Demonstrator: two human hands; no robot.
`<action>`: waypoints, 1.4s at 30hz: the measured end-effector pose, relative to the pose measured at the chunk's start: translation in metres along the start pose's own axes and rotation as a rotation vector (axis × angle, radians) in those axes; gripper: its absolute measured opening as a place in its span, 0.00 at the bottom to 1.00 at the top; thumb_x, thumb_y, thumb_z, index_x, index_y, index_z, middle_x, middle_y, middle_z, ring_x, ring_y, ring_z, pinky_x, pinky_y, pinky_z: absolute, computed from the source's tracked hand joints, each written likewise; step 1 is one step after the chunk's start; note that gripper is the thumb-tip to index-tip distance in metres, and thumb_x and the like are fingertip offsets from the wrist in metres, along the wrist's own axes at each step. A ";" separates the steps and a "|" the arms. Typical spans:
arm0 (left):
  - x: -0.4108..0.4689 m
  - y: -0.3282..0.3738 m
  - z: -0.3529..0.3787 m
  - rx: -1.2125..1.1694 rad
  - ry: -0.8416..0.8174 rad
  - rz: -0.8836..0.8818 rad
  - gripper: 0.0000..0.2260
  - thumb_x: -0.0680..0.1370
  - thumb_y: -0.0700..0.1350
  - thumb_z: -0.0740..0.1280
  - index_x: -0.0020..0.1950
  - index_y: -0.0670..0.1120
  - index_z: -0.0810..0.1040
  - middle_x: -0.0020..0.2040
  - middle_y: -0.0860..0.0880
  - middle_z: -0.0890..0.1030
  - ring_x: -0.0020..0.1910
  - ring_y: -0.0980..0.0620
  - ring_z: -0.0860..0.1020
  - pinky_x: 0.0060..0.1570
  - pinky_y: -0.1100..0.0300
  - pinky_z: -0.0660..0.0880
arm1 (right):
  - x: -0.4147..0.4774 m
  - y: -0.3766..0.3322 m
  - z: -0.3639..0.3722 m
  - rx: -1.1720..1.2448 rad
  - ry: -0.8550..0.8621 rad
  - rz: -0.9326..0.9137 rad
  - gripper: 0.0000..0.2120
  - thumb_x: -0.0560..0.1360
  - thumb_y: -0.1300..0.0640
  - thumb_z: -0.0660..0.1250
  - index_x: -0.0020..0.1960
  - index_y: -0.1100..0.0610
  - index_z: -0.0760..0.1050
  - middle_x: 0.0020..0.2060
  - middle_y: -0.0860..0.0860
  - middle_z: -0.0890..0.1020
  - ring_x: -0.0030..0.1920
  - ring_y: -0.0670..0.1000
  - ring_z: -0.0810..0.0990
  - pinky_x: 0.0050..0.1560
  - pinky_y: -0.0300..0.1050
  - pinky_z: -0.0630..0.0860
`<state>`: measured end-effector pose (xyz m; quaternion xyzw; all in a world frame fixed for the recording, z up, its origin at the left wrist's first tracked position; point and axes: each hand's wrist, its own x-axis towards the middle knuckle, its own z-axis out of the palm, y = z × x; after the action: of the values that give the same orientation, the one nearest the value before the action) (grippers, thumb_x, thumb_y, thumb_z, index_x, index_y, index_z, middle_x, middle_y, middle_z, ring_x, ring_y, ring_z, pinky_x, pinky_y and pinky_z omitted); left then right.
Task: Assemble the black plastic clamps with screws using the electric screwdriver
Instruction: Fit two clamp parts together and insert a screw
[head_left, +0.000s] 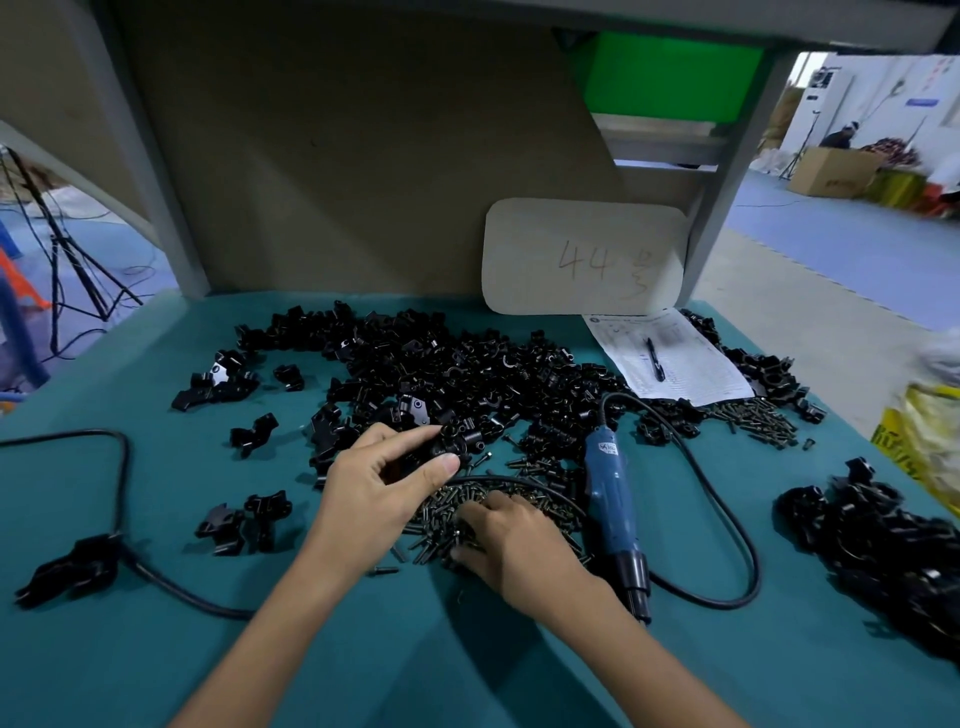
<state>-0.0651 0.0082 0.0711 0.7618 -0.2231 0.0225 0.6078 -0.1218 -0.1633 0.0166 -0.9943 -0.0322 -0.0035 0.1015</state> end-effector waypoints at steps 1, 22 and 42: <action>0.000 0.000 0.000 -0.001 0.001 -0.005 0.17 0.69 0.59 0.74 0.58 0.61 0.82 0.44 0.50 0.75 0.42 0.54 0.76 0.43 0.67 0.72 | 0.000 -0.002 0.001 -0.013 -0.008 0.001 0.14 0.83 0.48 0.64 0.63 0.56 0.72 0.55 0.56 0.76 0.58 0.60 0.75 0.53 0.54 0.74; -0.001 0.009 -0.002 -0.014 -0.004 0.014 0.16 0.69 0.60 0.74 0.56 0.64 0.81 0.44 0.53 0.74 0.42 0.56 0.76 0.44 0.70 0.72 | 0.018 -0.009 0.015 0.007 0.037 -0.024 0.10 0.86 0.57 0.59 0.64 0.59 0.74 0.57 0.58 0.78 0.59 0.60 0.75 0.48 0.48 0.67; -0.003 0.013 -0.008 -0.050 -0.004 0.021 0.16 0.69 0.59 0.75 0.57 0.64 0.81 0.44 0.53 0.76 0.44 0.52 0.79 0.50 0.57 0.77 | 0.021 -0.021 0.002 -0.053 -0.048 0.033 0.13 0.80 0.68 0.59 0.64 0.61 0.69 0.60 0.61 0.75 0.60 0.62 0.74 0.54 0.49 0.67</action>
<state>-0.0709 0.0151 0.0839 0.7440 -0.2329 0.0220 0.6259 -0.1020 -0.1413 0.0189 -0.9968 -0.0181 0.0211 0.0744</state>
